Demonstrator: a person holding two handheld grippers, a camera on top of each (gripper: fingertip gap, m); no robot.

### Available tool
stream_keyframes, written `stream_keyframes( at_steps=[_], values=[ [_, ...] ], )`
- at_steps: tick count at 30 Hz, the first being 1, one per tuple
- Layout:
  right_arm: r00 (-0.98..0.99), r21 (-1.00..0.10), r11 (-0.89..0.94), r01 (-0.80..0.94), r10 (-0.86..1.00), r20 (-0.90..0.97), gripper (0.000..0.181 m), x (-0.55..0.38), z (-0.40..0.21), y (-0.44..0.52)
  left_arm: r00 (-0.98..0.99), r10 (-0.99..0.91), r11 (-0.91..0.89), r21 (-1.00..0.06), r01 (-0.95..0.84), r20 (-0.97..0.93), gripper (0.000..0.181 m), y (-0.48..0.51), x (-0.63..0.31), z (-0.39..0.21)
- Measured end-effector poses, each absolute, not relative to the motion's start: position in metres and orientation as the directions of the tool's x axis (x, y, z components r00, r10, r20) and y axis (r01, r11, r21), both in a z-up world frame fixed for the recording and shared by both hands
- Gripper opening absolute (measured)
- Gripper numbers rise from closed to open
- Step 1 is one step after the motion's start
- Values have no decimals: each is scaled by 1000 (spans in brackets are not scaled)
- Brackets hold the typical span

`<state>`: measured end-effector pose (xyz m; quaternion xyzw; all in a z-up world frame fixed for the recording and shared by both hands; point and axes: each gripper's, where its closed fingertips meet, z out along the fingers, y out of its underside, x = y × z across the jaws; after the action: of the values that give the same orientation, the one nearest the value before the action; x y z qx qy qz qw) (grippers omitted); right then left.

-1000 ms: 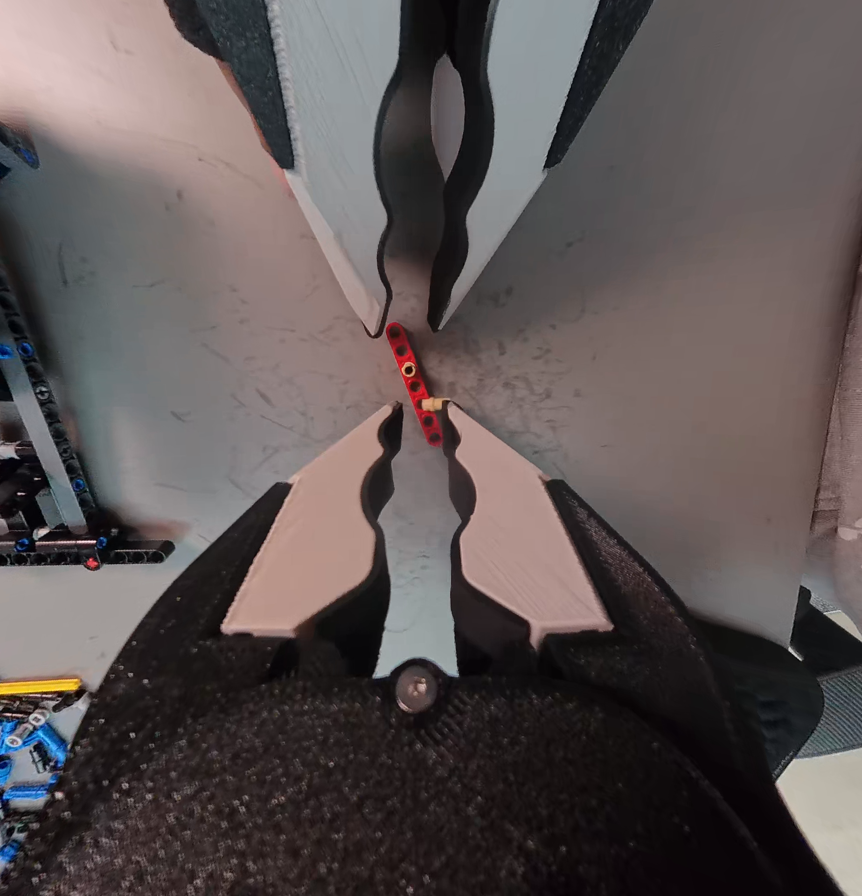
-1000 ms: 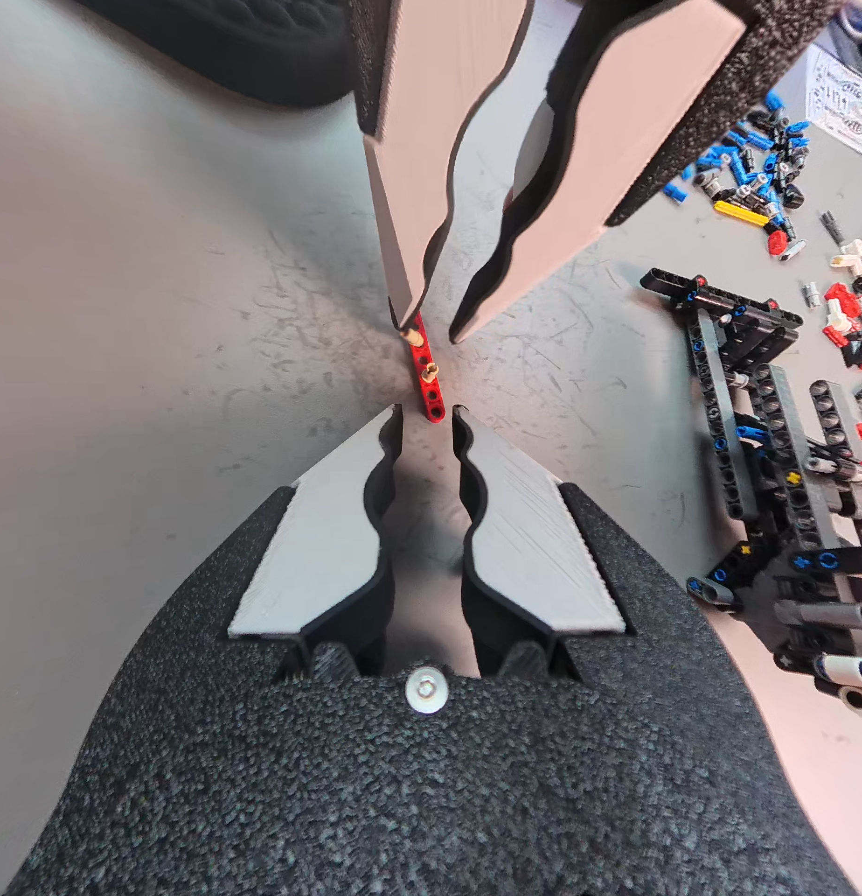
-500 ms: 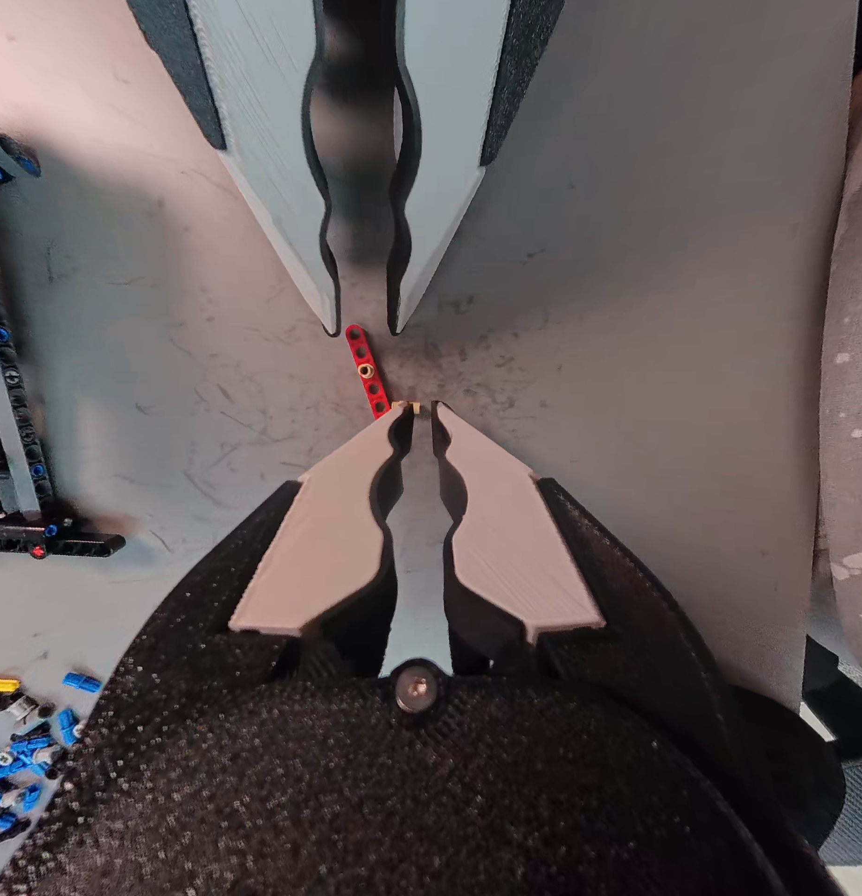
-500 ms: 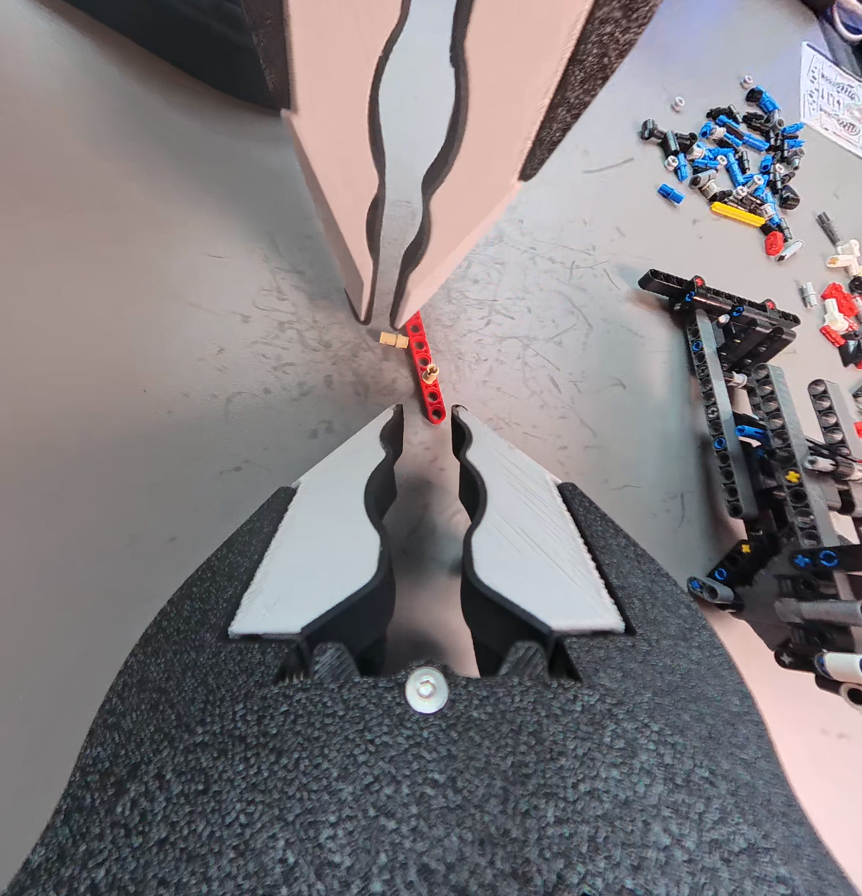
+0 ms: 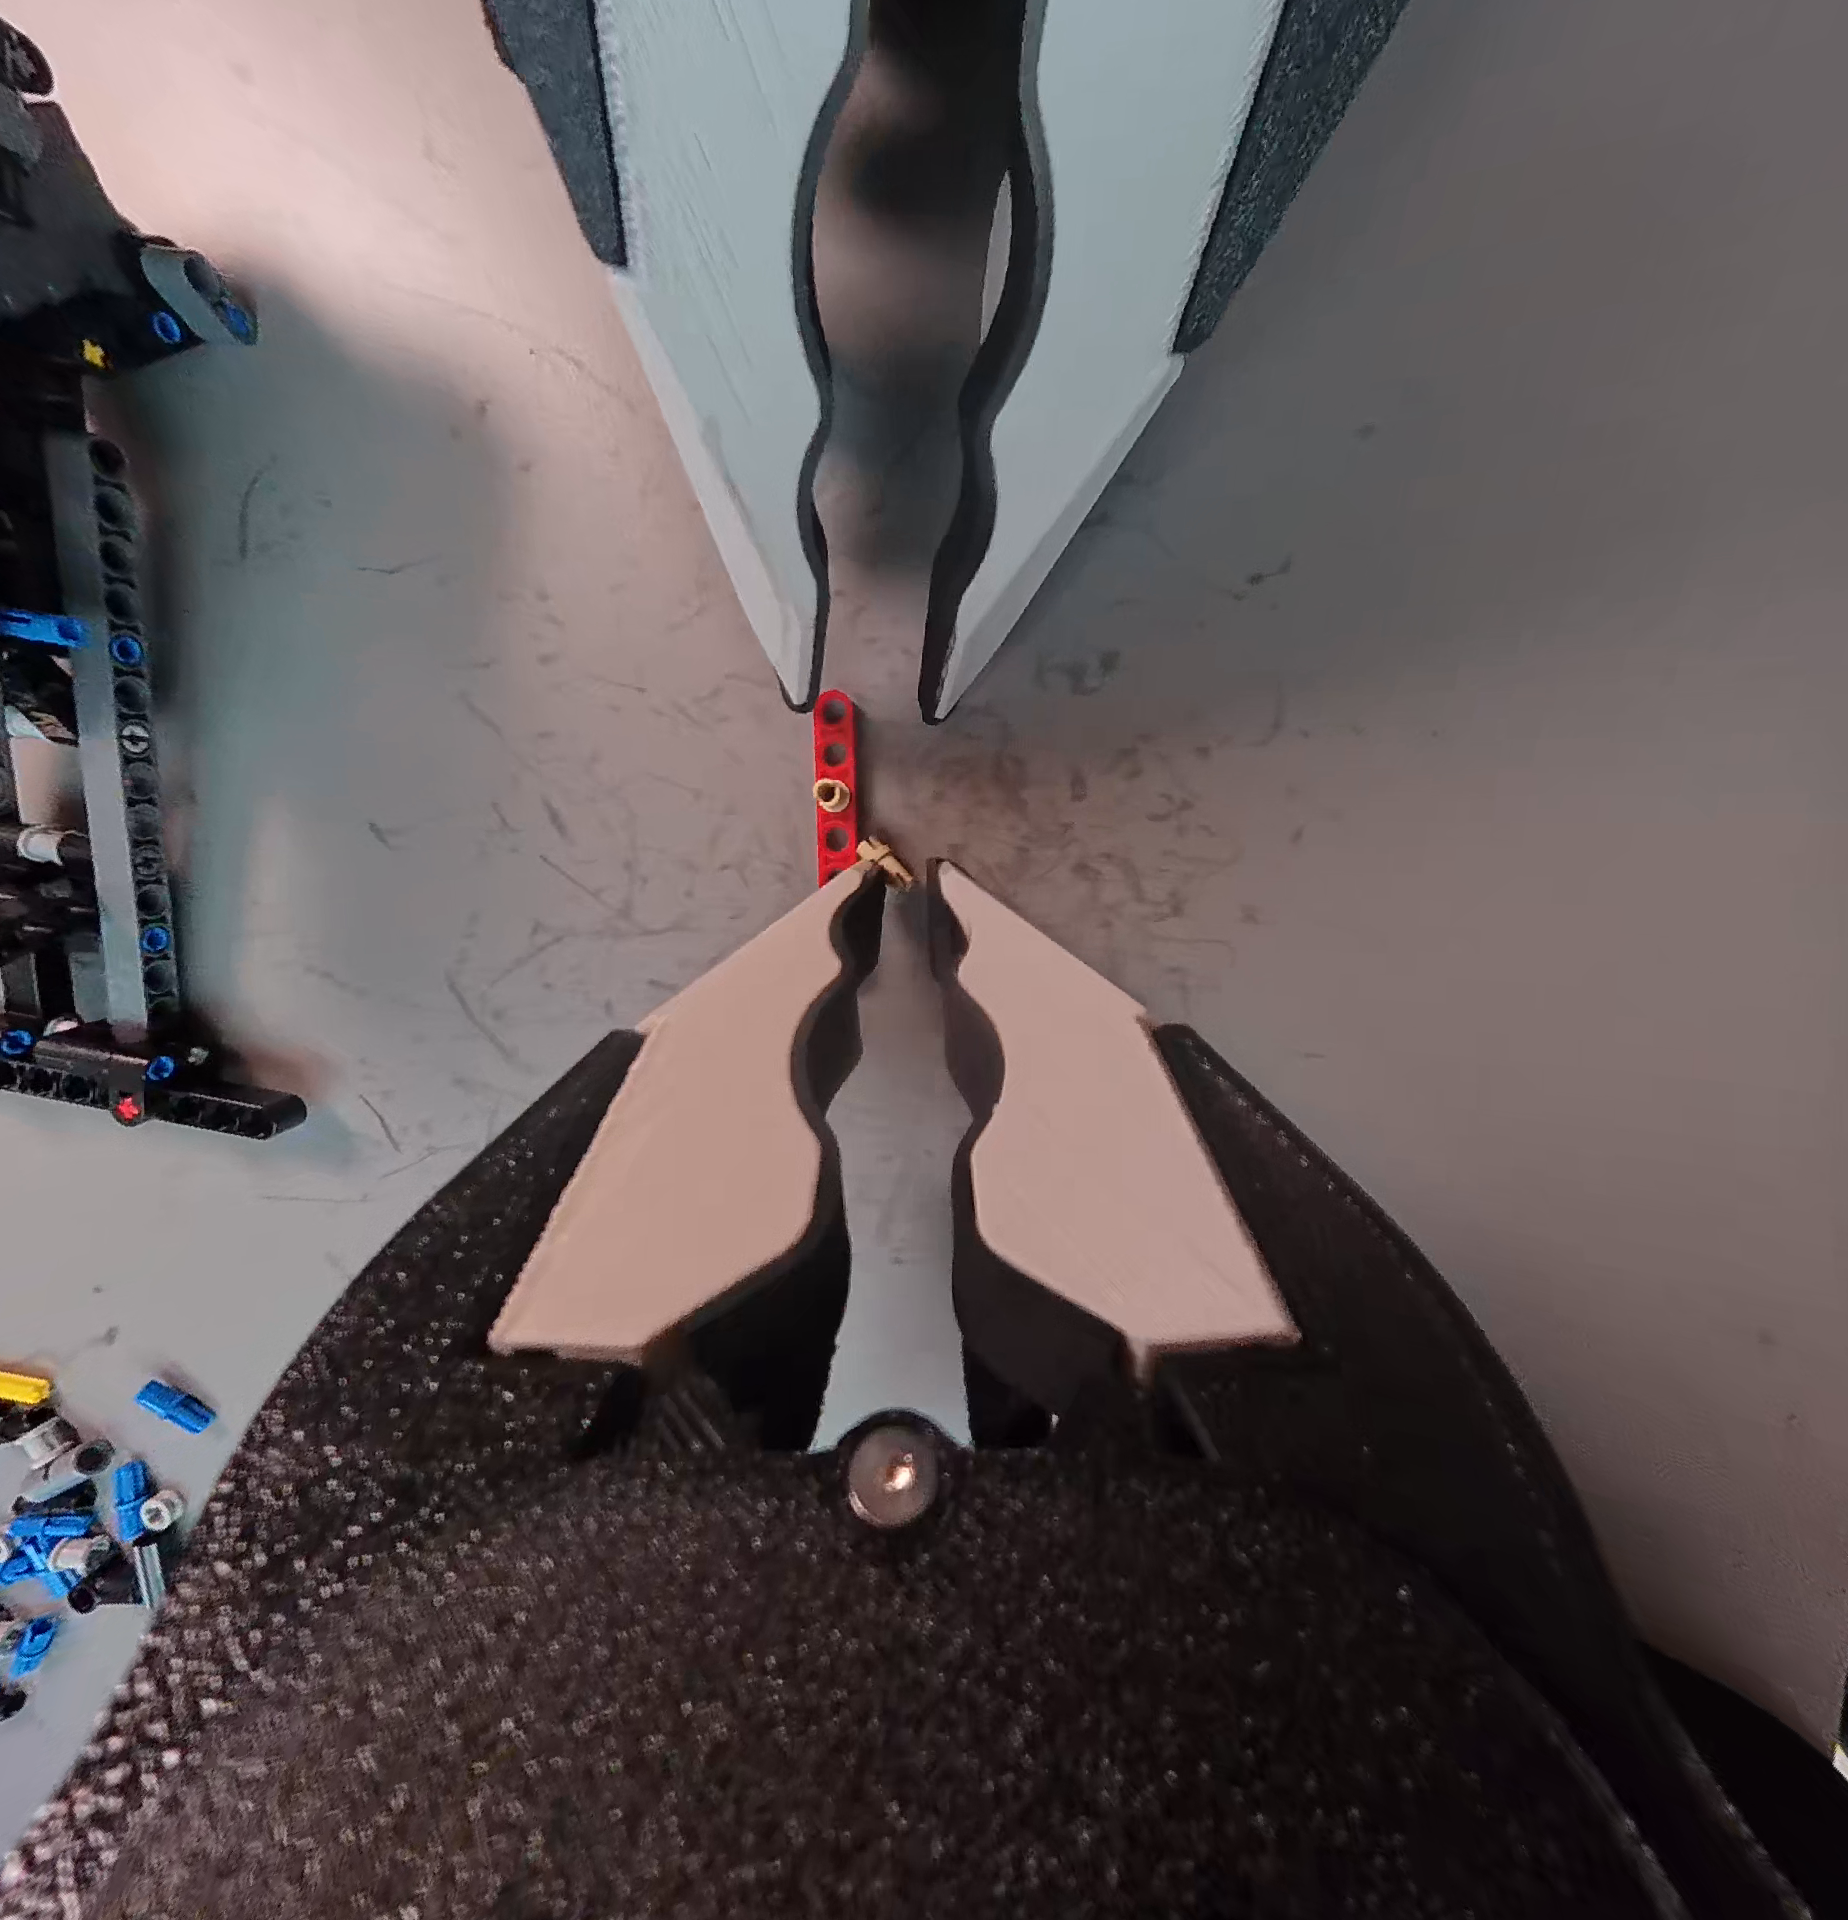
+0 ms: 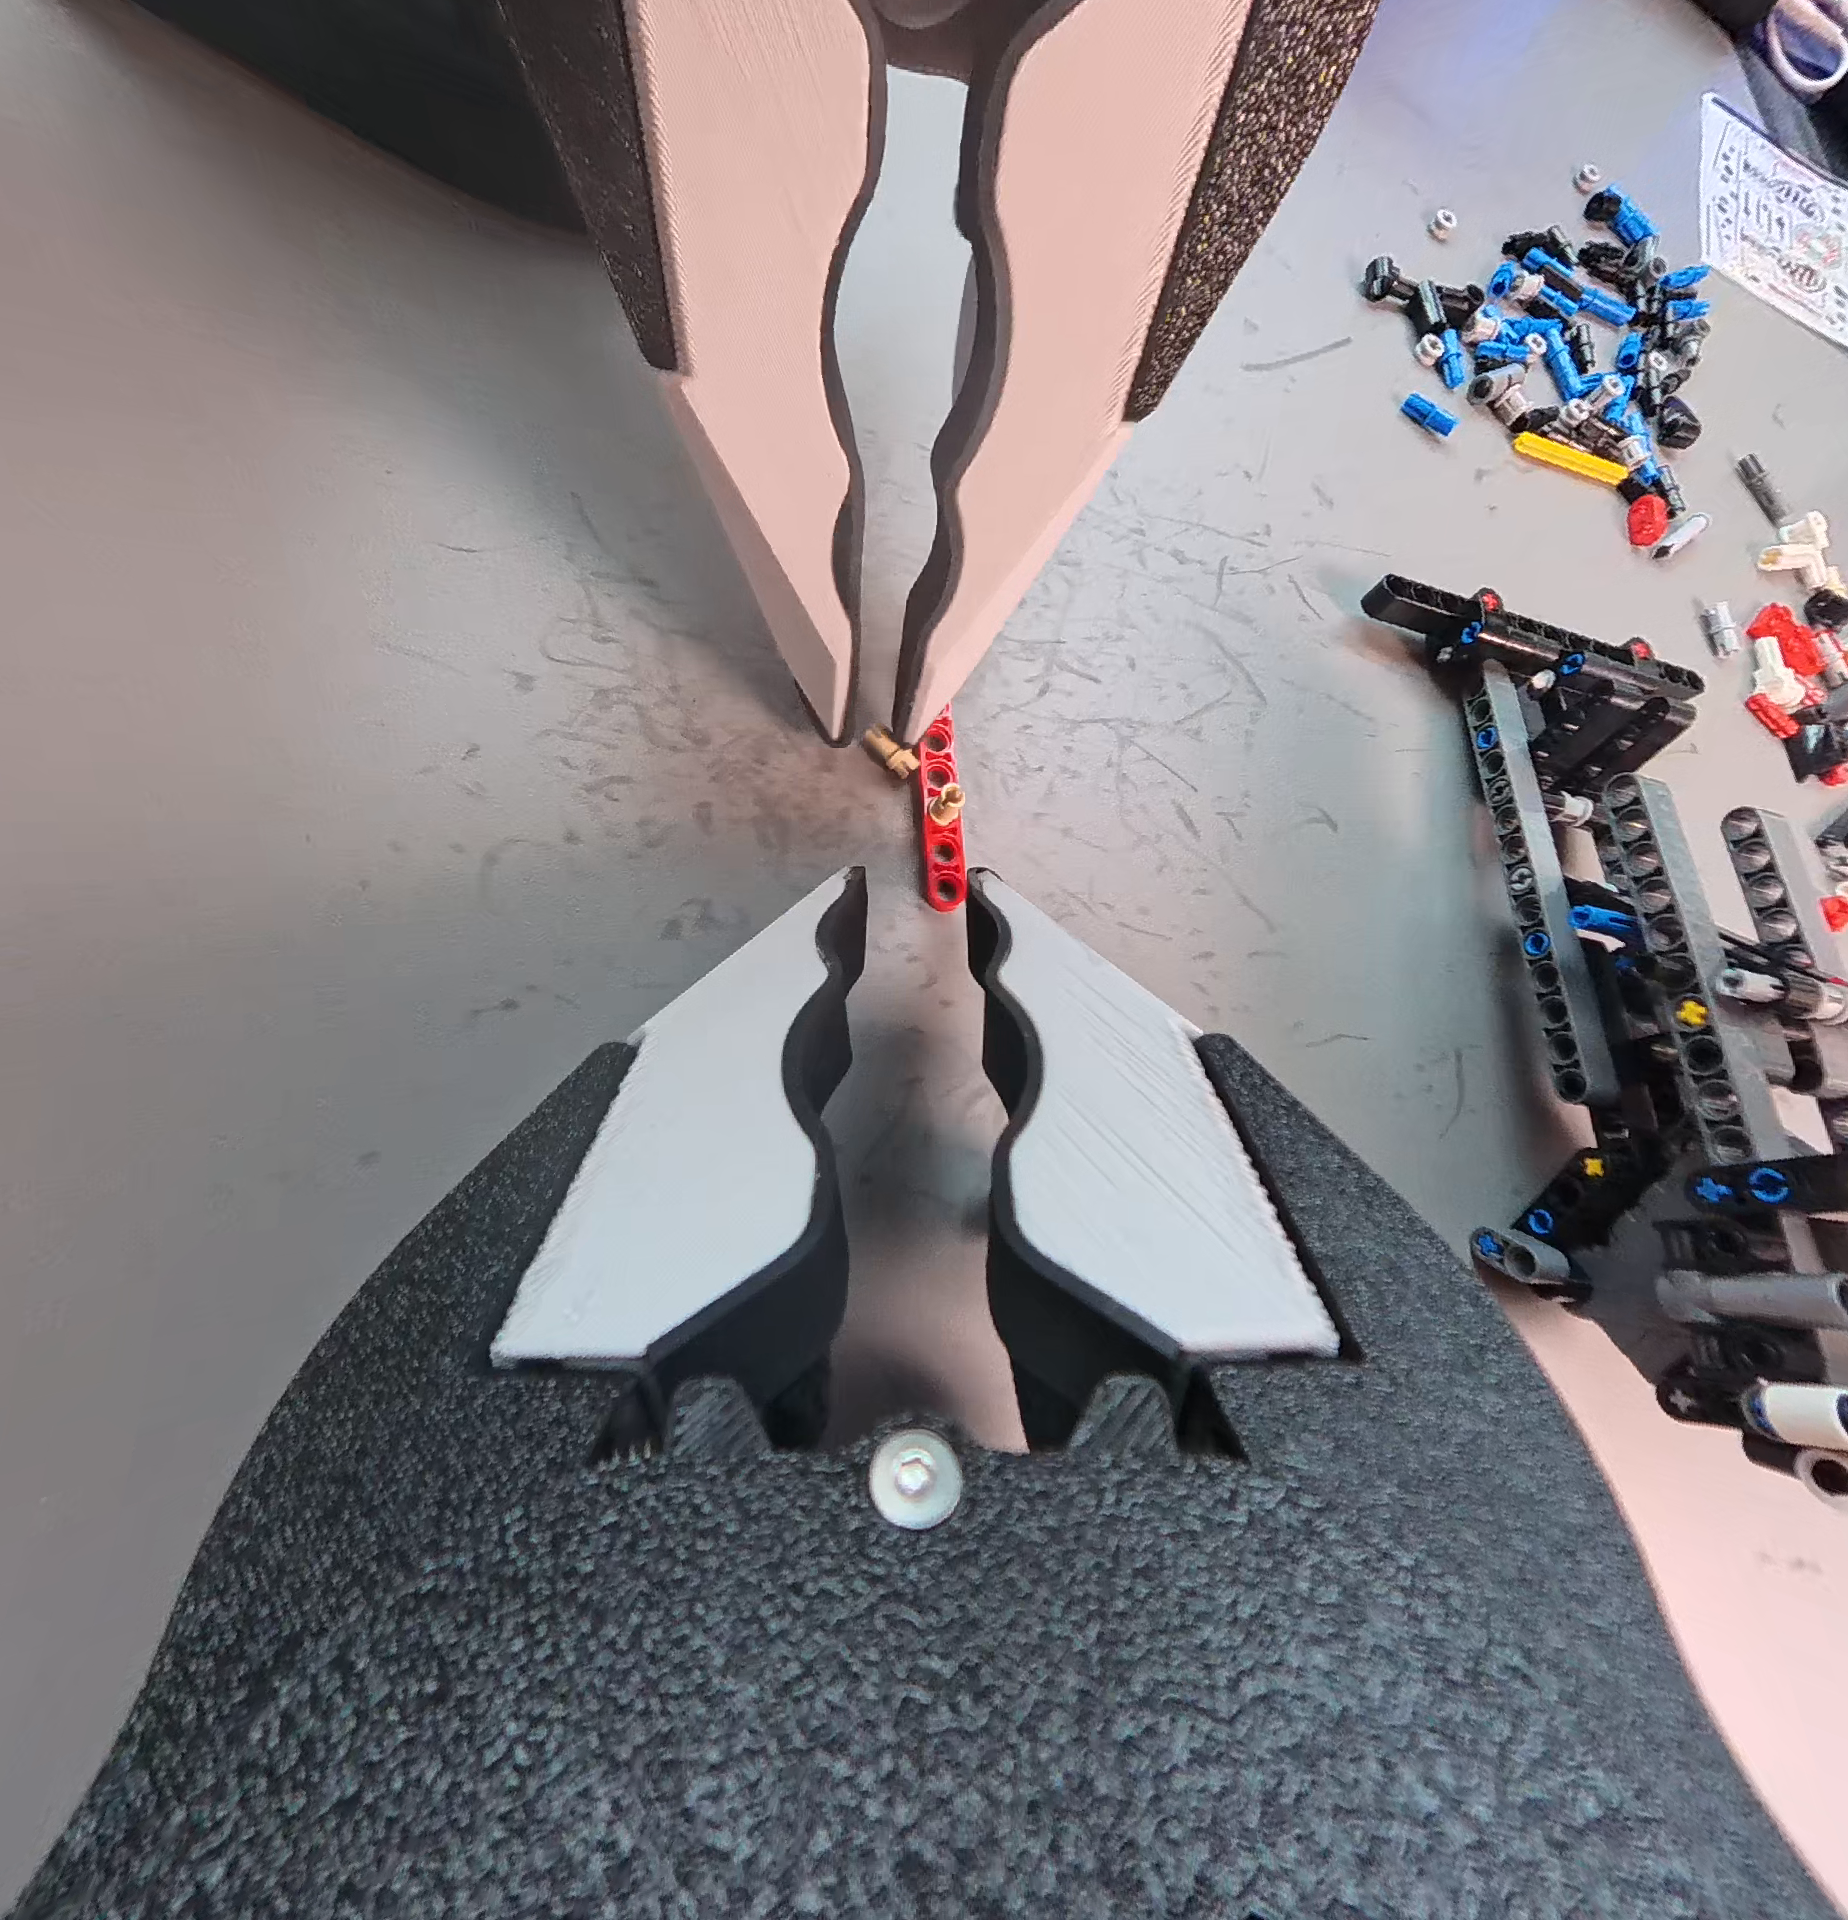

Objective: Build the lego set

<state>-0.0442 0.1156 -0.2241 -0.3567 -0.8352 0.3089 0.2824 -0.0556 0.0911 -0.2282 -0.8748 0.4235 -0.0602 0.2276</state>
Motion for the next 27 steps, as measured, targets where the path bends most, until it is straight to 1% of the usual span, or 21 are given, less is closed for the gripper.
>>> stream_keyframes(
  at_steps=[4,9,19,24,27],
  values=[
    [-585,-720,552,421,772,249,19,-44,-224,116,666,-740,-560,-459,-690,-99,6,93,-62,-229],
    [-585,-721,548,424,773,244,19,-44,-224,116,709,-703,-590,-511,-625,-54,6,92,-61,-228],
    [-583,-726,544,421,775,243,19,-44,-223,116,770,-636,-597,-596,-537,-56,4,98,-61,-229],
    [-575,-776,498,386,788,219,19,-45,-211,117,767,-637,-572,-622,-535,-74,2,97,-61,-228],
    [-583,-811,484,328,779,229,19,-46,-200,110,761,-648,-571,-671,-473,15,0,92,-56,-221]
  ],
)
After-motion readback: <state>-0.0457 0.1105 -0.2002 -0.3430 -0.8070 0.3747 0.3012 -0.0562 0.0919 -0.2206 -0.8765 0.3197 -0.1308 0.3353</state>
